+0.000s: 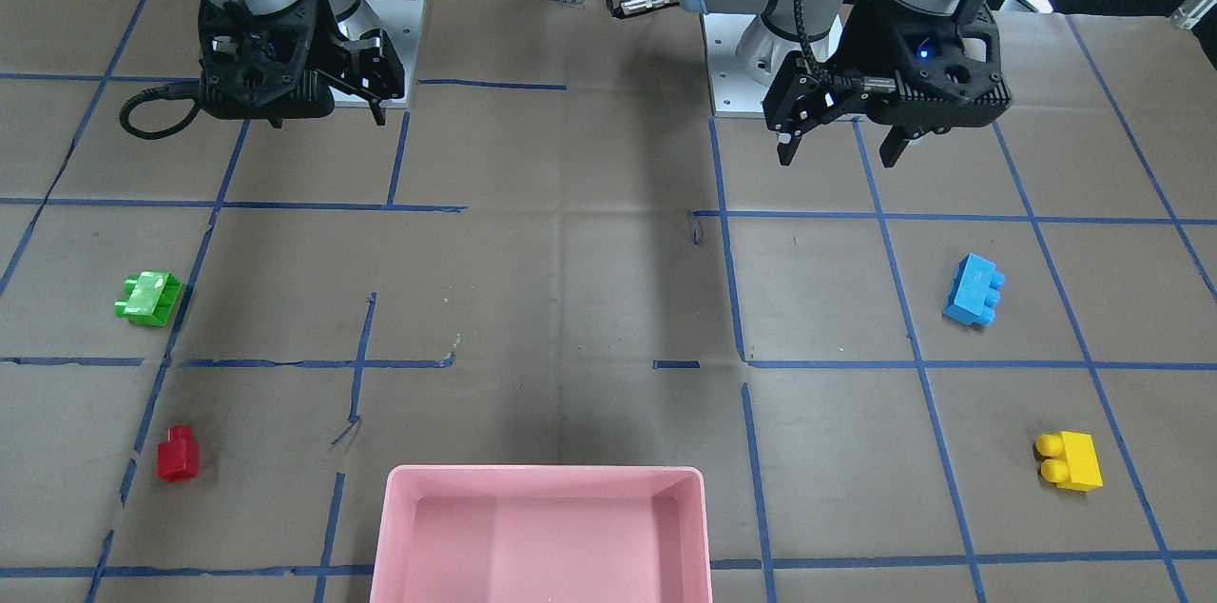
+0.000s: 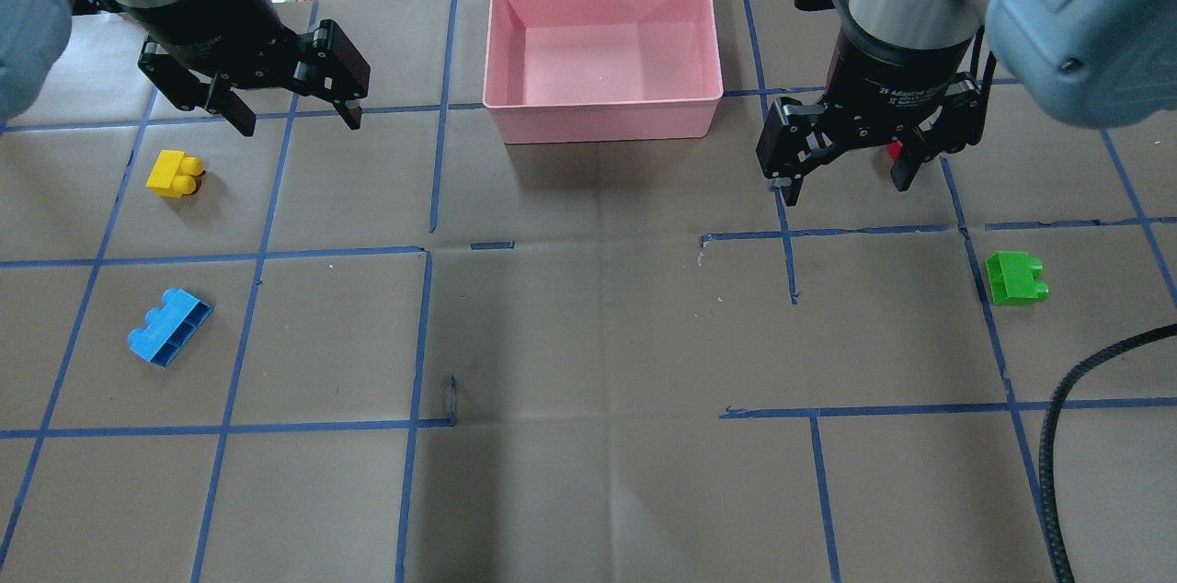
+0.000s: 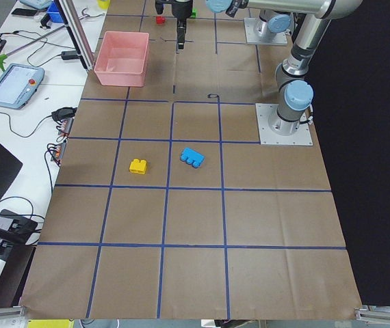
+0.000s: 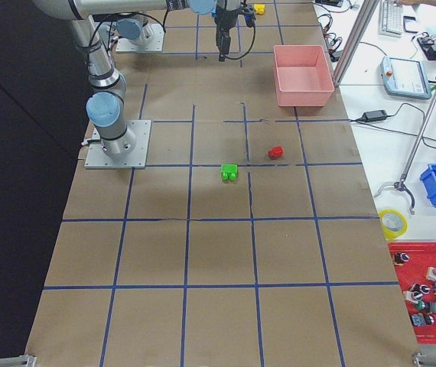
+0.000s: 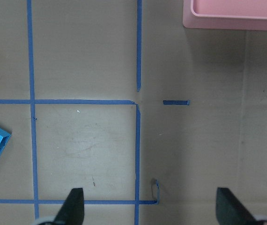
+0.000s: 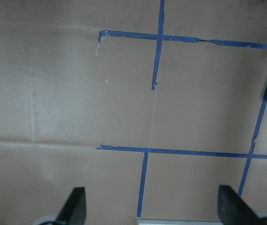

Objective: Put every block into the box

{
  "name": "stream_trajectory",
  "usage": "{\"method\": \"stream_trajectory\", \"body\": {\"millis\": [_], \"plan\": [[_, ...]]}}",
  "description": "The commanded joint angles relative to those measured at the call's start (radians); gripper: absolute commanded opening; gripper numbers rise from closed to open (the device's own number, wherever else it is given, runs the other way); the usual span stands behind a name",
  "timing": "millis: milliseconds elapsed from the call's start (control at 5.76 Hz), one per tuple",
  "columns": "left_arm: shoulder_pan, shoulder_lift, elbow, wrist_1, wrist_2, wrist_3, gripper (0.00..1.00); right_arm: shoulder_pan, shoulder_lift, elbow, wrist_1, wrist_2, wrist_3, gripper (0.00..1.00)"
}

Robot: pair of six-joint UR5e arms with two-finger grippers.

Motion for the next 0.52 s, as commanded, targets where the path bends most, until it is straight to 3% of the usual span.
{"method": "stream_trajectory", "body": {"millis": [0,347], "plan": [[-0.001,0.000,0.003,0.000,0.000,0.000,1.00,0.000,-0.007,-0.002,0.000,-0.007,0.003,1.00],[-0.002,0.000,0.002,0.000,0.000,0.002,1.00,0.000,-0.001,-0.016,-0.006,-0.010,-0.008,1.00]]}}
